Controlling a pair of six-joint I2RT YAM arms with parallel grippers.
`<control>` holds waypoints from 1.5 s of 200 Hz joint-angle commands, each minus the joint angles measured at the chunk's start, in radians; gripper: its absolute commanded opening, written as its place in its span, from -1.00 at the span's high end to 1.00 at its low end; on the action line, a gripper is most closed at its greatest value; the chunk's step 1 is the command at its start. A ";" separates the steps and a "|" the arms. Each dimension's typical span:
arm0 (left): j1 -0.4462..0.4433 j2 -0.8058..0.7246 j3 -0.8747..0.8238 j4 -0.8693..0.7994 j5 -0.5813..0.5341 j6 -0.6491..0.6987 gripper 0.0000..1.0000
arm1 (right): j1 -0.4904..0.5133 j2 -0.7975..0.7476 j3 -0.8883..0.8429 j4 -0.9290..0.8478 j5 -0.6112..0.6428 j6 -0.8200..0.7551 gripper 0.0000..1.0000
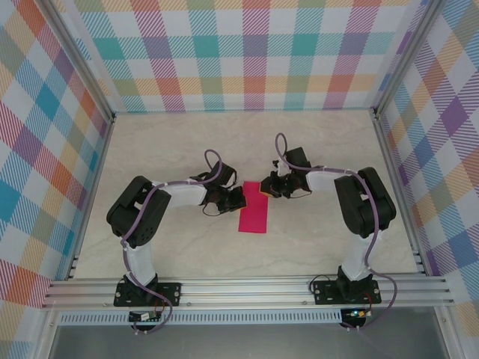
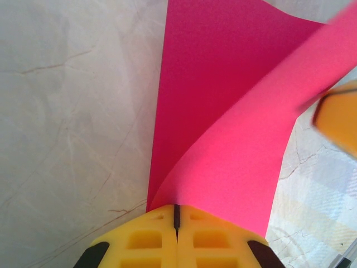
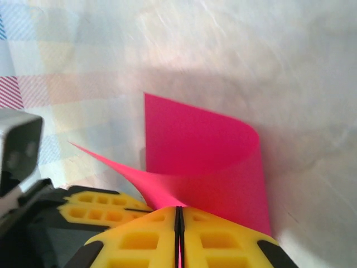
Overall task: Fold a paper plane with a square sheet of paper (pick it up from the middle)
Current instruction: First fold in half a square sheet of paper at the center of the table.
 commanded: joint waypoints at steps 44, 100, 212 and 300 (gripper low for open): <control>-0.014 0.020 -0.058 -0.129 -0.089 0.019 1.00 | -0.010 0.086 0.011 -0.024 0.005 -0.027 0.80; -0.014 0.023 -0.063 -0.126 -0.087 0.019 1.00 | -0.010 0.063 0.029 -0.063 0.029 -0.034 0.80; -0.013 0.046 -0.070 -0.105 -0.077 0.010 1.00 | -0.015 0.015 0.084 -0.096 0.001 -0.045 0.76; -0.014 0.053 -0.062 -0.109 -0.080 0.020 1.00 | -0.023 0.135 0.087 -0.086 0.047 -0.037 0.78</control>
